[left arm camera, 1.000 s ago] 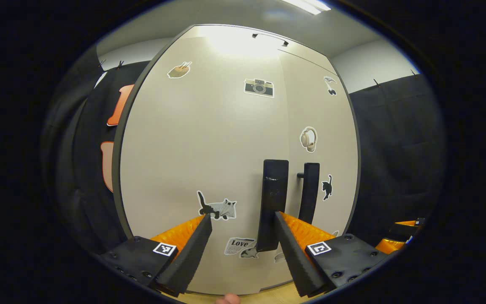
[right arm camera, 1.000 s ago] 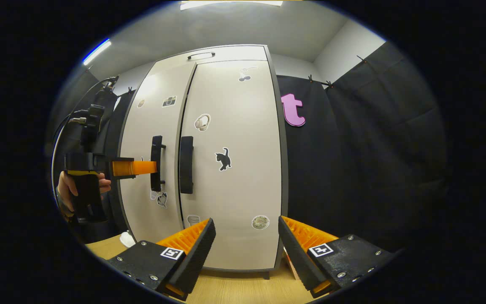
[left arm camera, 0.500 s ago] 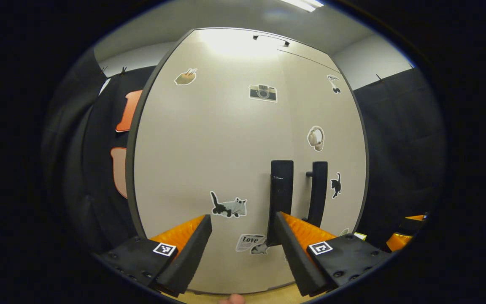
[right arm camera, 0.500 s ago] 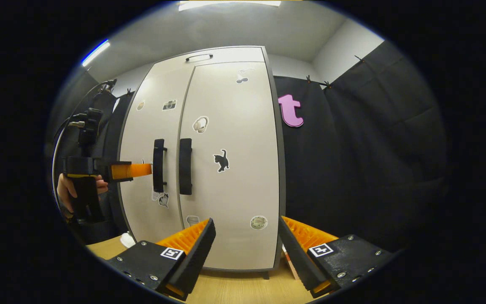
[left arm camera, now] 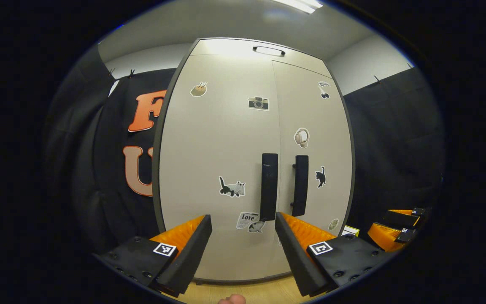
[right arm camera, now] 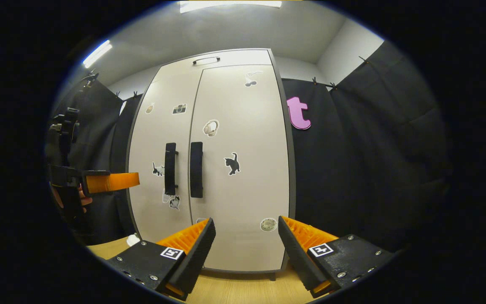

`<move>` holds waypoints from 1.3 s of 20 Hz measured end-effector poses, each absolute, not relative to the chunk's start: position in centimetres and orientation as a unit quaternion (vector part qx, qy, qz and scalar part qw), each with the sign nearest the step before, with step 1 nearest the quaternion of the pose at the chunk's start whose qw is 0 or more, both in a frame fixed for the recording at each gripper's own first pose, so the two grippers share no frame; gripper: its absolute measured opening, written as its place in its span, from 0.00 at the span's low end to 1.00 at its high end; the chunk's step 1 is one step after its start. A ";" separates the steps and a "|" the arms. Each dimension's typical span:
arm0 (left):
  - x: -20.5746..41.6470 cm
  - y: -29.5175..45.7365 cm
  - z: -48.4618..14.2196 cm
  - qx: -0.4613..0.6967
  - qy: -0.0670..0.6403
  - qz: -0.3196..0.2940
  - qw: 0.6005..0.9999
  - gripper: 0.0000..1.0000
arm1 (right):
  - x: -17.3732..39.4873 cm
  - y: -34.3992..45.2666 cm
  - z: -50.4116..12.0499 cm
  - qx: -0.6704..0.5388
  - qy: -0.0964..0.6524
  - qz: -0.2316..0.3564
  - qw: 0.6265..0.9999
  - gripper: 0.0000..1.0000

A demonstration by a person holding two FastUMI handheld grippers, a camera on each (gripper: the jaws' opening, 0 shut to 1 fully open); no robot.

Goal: Grab one shoe with the right hand and put it into the shoe cabinet, grab the other shoe with the left hand and put it into the shoe cabinet; then close the right door with the right hand and the left door with the left hand.

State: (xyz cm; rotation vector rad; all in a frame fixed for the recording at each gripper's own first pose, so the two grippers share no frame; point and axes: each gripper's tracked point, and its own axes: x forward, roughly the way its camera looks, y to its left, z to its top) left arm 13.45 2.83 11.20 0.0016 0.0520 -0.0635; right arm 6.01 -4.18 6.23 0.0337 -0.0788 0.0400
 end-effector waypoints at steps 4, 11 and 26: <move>12.9 3.4 10.1 -0.003 0.031 -0.019 0.999 0.98 | 7.0 -3.6 4.5 0.015 -0.016 0.023 0.999 0.92; 13.4 3.6 8.7 0.004 0.042 -0.013 0.999 0.98 | 8.0 -3.6 3.5 0.037 0.003 0.027 0.999 0.92; 13.2 2.6 9.4 0.001 0.028 -0.025 0.999 0.98 | 7.2 -4.1 4.8 0.027 -0.013 0.016 0.999 0.92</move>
